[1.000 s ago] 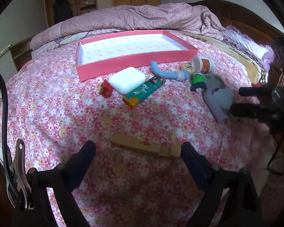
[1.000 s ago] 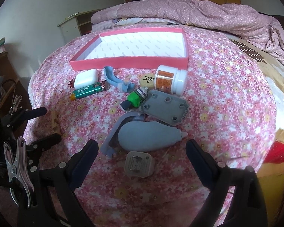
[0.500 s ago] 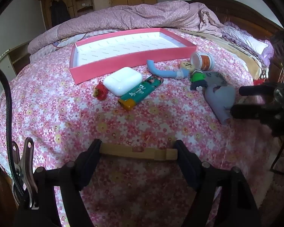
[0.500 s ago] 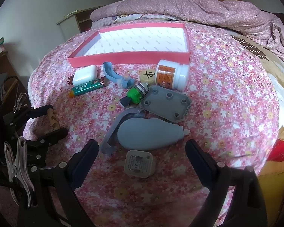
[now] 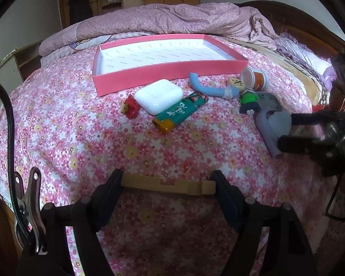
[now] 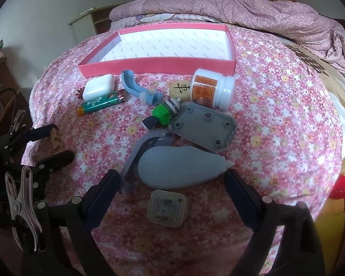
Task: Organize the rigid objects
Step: 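Grasp the light-blue rubber bulb with the right gripper while left holds block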
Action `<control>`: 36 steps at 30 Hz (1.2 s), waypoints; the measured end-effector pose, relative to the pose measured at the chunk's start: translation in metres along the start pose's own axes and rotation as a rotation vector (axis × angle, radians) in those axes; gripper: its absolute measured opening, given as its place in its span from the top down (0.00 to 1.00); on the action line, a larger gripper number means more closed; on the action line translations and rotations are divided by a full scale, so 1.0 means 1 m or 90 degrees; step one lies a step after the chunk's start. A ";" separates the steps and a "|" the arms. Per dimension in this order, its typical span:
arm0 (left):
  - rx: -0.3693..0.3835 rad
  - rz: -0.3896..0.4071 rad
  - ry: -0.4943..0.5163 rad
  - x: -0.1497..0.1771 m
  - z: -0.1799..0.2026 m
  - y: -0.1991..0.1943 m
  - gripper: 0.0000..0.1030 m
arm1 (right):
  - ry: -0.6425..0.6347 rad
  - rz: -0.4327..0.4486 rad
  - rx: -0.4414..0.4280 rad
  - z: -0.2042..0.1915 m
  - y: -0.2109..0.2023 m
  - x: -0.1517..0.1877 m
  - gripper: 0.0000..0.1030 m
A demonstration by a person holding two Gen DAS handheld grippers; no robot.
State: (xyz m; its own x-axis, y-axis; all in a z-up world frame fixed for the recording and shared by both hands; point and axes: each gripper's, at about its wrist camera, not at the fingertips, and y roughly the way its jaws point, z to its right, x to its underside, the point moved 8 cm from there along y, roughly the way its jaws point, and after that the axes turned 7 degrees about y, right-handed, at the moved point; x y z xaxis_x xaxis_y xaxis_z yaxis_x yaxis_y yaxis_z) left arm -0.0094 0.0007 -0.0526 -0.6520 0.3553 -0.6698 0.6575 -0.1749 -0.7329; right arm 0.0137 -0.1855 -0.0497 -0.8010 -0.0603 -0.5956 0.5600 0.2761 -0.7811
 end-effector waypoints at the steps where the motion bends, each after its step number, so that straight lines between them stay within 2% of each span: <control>1: 0.000 0.000 0.000 0.000 0.000 0.000 0.21 | 0.003 0.001 -0.002 0.002 -0.001 0.000 0.13; 13: -0.001 0.000 0.000 0.000 0.000 0.000 0.21 | 0.006 0.002 0.006 0.011 -0.007 -0.001 0.16; 22: 0.000 0.000 0.000 0.000 0.000 0.000 0.21 | -0.026 -0.020 0.043 0.008 0.004 0.006 0.17; 30: -0.001 0.000 0.000 0.000 0.000 0.000 0.21 | -0.052 0.001 0.059 0.001 0.011 0.000 0.21; 36: -0.007 0.005 -0.002 -0.003 -0.002 -0.001 0.21 | -0.041 0.017 0.042 0.000 0.004 -0.004 0.22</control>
State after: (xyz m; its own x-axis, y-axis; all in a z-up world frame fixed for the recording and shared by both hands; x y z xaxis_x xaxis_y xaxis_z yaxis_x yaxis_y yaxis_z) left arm -0.0072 0.0019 -0.0494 -0.6486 0.3511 -0.6753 0.6662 -0.1674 -0.7268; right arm 0.0190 -0.1845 -0.0510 -0.7722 -0.1154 -0.6249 0.5948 0.2147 -0.7747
